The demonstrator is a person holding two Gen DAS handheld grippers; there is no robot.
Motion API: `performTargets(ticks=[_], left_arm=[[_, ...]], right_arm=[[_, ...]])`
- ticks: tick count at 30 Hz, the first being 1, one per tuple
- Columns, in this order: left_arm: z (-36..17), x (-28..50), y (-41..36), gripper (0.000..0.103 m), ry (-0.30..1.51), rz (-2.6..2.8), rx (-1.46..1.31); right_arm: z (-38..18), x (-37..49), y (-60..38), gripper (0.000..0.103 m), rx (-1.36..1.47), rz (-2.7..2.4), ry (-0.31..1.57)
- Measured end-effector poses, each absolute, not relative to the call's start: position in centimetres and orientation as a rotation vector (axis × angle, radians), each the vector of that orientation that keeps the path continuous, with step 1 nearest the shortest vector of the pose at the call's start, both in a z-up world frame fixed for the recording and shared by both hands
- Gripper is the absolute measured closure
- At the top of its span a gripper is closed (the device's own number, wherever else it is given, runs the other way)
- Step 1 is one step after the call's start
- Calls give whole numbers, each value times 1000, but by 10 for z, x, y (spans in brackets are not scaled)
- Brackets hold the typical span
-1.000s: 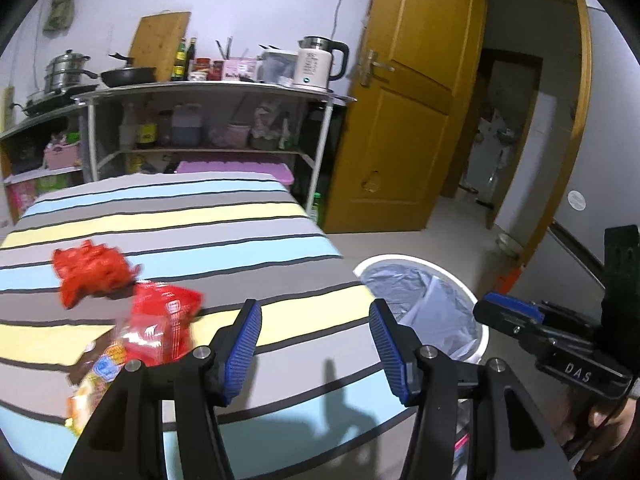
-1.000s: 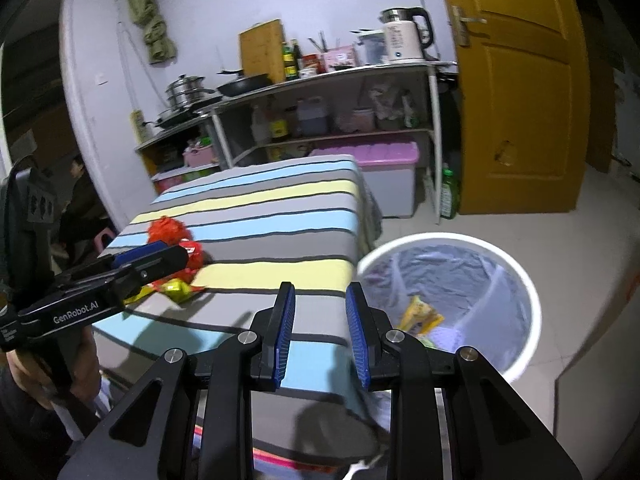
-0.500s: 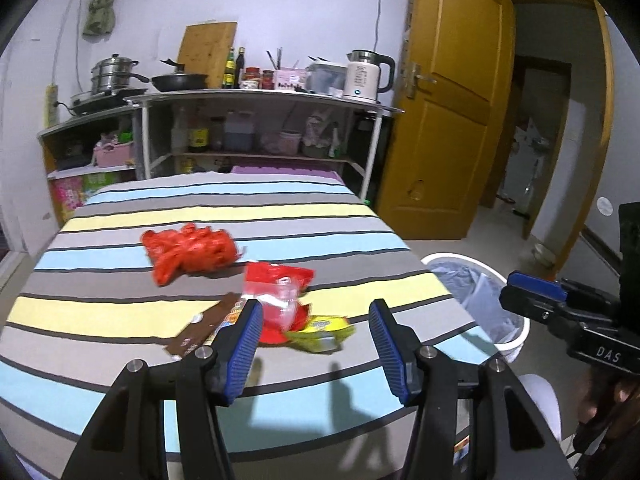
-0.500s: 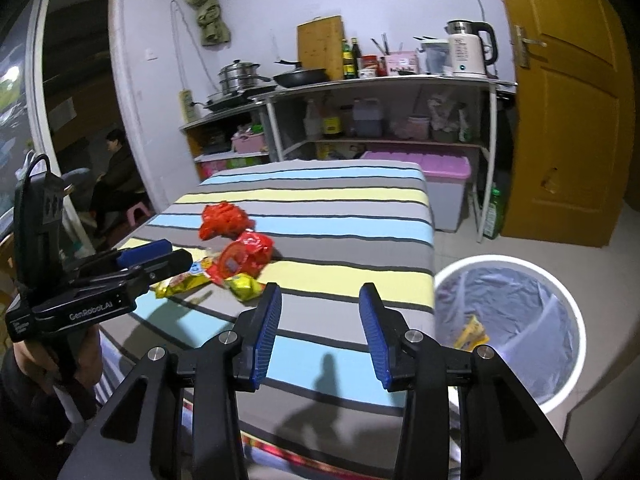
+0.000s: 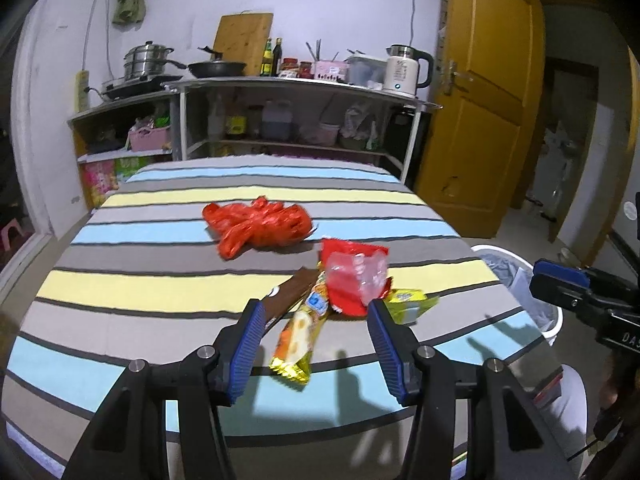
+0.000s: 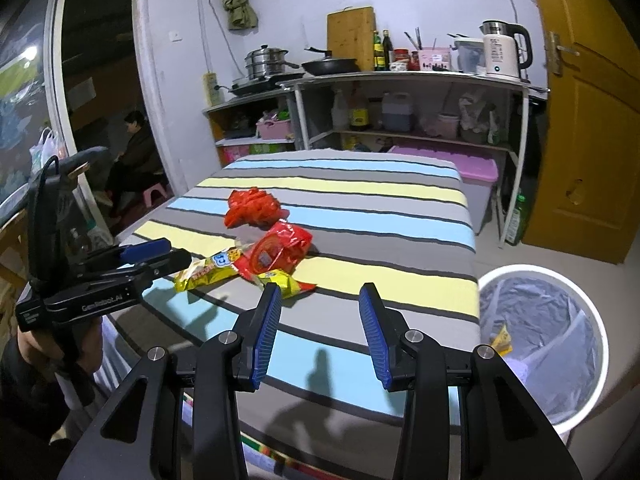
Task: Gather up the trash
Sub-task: 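Move both open grippers back over the remaining wrappers on the table, then grasp the yellow candy bar wrapper with the left gripper while the right gripper grasps the yellow chip packet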
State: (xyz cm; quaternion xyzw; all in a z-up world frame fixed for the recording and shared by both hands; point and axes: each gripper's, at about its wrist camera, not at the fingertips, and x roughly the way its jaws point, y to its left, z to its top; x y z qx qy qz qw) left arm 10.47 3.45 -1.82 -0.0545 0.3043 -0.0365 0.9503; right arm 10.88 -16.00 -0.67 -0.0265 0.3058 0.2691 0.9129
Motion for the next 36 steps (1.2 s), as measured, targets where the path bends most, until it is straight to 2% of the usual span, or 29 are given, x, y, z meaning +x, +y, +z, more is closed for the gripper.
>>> performTargets(ticks=[2,5,24,36], left_arm=[[-22,105,38,50,627,-71,-117],[-28,107,39,50,640,-69,-116],[-45,125,41,50,696,-100,-105],[-62,135,47,63,749,-88,-97]], right_arm=[[-8,111,-157,60,-55,567,631],[-11,115,-150,52,-67,583,641],[-37,149,-94,52,-211,698,686],[-62,174,-74,52,-301,759,767]])
